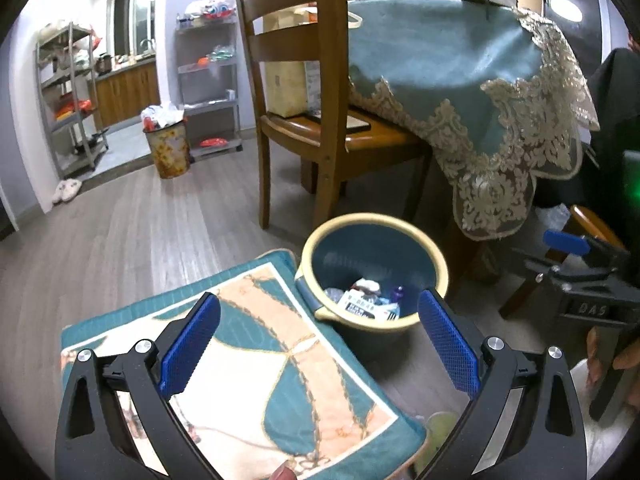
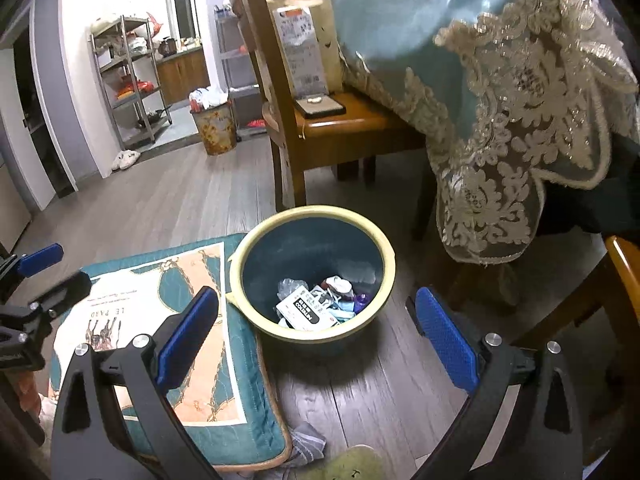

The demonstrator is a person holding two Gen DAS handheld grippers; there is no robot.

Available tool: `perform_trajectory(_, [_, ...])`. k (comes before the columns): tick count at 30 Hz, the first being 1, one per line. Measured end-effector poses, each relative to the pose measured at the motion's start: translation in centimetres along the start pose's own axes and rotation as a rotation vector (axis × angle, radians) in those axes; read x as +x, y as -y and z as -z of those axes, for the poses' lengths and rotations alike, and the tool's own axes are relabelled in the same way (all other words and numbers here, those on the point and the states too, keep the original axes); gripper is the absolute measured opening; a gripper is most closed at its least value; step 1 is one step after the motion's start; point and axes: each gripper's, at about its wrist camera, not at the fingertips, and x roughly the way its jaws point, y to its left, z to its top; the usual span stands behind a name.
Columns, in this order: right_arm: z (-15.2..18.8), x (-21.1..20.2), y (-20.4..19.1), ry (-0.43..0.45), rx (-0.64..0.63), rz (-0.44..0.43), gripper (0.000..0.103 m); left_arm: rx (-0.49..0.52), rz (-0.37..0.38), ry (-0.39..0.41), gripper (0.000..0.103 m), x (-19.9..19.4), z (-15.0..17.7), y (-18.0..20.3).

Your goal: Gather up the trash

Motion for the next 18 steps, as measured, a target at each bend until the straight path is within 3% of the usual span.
perform_trajectory(18, [-0.1, 0.2, -0.6, 0.000, -0.010, -0.017, 0.097, 0.017, -0.056, -0.036, 0.098, 1.1, 0.4, 0.0])
